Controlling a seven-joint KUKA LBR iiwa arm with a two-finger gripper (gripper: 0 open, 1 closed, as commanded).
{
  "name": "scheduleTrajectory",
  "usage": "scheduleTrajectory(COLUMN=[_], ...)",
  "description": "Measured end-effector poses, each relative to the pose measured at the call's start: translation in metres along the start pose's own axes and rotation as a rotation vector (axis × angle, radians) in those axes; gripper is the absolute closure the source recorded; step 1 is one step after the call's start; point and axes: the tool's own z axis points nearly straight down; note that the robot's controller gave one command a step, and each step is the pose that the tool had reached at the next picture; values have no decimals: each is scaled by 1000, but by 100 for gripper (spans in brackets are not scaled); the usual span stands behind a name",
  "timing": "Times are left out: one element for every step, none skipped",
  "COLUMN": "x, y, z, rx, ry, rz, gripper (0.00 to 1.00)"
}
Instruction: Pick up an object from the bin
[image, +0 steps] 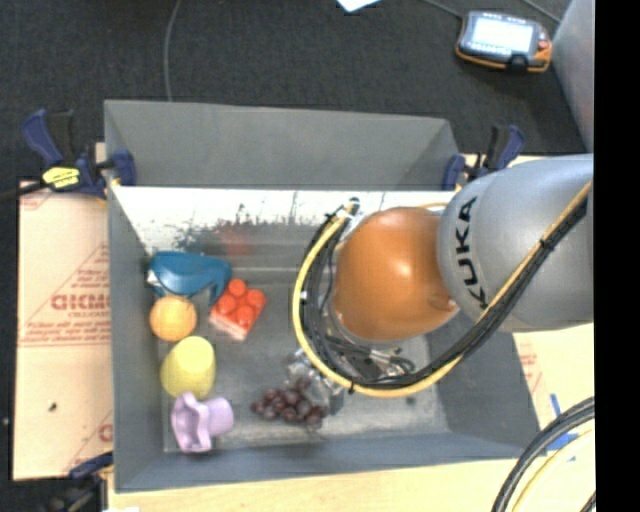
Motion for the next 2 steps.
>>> scheduleTrajectory(x=[0,-1], y=[-1,-1], z=[-12,-28], rx=[1,1], ry=[-2,-2], rz=[3,6], gripper=[100,100])
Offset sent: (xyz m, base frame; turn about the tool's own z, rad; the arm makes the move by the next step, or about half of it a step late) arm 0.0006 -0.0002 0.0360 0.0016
